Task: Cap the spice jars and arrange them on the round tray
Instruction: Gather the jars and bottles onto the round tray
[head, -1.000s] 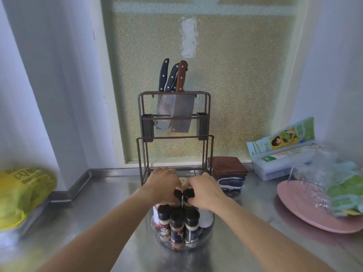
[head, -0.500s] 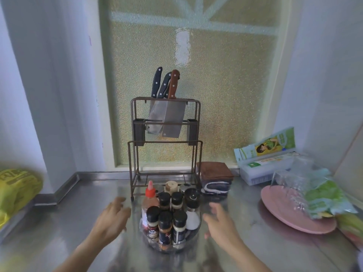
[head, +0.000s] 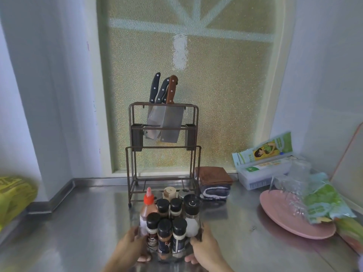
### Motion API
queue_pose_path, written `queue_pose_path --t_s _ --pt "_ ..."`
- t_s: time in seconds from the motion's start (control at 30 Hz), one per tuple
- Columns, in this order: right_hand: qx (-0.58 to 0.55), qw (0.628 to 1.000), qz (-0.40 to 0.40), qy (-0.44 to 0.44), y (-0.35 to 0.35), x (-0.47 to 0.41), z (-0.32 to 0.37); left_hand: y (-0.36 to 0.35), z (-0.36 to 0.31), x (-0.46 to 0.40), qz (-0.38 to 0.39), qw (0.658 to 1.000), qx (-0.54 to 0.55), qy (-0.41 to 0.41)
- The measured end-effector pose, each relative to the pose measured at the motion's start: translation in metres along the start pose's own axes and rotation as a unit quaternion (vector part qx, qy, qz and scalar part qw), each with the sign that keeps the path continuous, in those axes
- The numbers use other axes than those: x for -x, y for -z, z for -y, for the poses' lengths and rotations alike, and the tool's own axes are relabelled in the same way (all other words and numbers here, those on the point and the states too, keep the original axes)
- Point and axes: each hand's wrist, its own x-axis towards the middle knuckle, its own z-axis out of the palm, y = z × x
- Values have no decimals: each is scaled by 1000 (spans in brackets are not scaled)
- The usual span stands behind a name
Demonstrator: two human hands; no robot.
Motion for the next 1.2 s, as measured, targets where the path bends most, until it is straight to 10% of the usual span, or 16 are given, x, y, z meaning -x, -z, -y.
queue_pose_path --t_s 0.53,1.2 --pt "-62 998 8 12 -23 17 13 32 17 3 4 997 77 -13" --pt "-53 987 116 94 -231 -21 127 233 65 -64 -118 990 55 -49"
